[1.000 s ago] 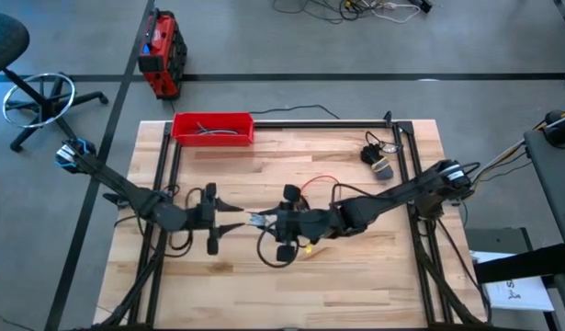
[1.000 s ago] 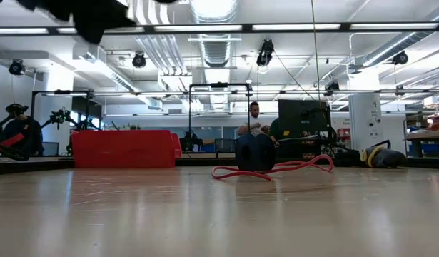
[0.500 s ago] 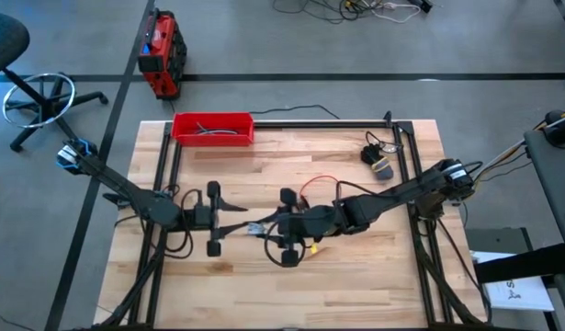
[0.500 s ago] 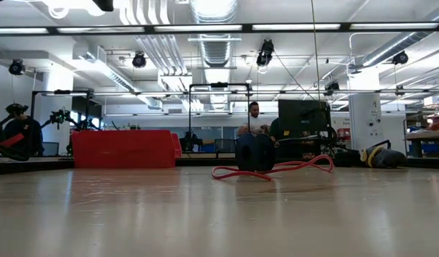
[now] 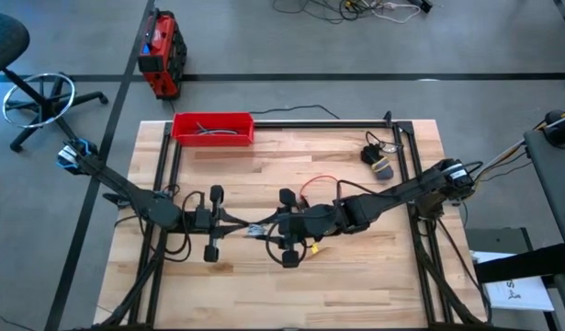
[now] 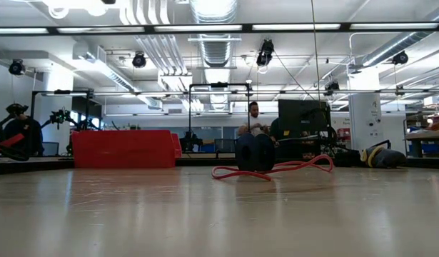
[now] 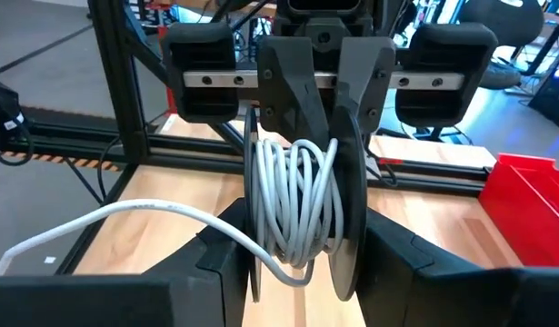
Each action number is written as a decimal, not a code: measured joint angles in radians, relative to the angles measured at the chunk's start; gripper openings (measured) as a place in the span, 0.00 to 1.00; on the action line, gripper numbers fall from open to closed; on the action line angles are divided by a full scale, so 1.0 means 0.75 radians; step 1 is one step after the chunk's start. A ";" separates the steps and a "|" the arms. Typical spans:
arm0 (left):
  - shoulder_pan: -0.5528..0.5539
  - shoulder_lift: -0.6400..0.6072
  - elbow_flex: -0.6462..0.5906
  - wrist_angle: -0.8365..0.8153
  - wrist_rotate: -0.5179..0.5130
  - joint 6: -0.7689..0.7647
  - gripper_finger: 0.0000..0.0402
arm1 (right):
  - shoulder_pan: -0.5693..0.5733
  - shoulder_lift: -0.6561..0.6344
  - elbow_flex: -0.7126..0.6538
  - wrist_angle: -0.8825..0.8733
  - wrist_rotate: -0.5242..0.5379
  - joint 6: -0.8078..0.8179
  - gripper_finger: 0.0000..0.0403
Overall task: Coil cords
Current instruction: Uncoil the white wire from the black spool
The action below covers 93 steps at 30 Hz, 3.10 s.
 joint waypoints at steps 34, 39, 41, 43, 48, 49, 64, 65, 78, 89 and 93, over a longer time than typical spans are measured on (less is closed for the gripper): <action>0.003 -0.240 0.179 -0.368 -0.245 -0.075 0.00 | 0.015 -0.089 -0.001 0.180 0.333 -0.049 0.23; 0.003 -0.274 0.162 -0.352 -0.317 -0.117 0.00 | 0.016 -0.089 -0.001 0.193 0.333 -0.102 0.03; 0.003 -0.297 0.147 -0.341 -0.319 -0.123 0.00 | 0.019 -0.089 -0.001 0.190 0.333 -0.112 0.02; 0.003 -0.322 0.133 -0.334 -0.306 -0.123 0.00 | 0.021 -0.089 -0.001 0.186 0.344 -0.113 0.01; 0.002 -0.387 0.111 -0.331 -0.249 -0.122 0.00 | 0.021 -0.022 -0.001 0.166 0.369 -0.062 0.00; 0.003 -0.394 0.108 -0.330 -0.248 -0.122 0.00 | 0.021 0.005 -0.002 0.166 0.370 -0.046 0.00; 0.021 -0.356 0.034 -0.271 -0.637 0.050 0.00 | -0.005 0.471 0.493 0.446 0.152 -0.185 0.00; 0.021 -0.346 0.033 -0.285 -0.674 0.072 0.00 | -0.005 0.472 0.558 0.400 0.157 -0.247 0.00; 0.020 -0.375 0.029 -0.371 -0.663 0.087 0.00 | 0.006 0.407 1.168 -1.053 0.976 -0.177 0.00; 0.020 -0.415 0.029 -0.288 -0.548 0.055 0.00 | 0.046 0.607 0.954 -1.166 0.509 0.513 0.00; 0.022 -0.342 0.026 -0.359 -0.692 0.171 0.00 | 0.081 0.670 0.967 -0.437 0.242 0.108 0.00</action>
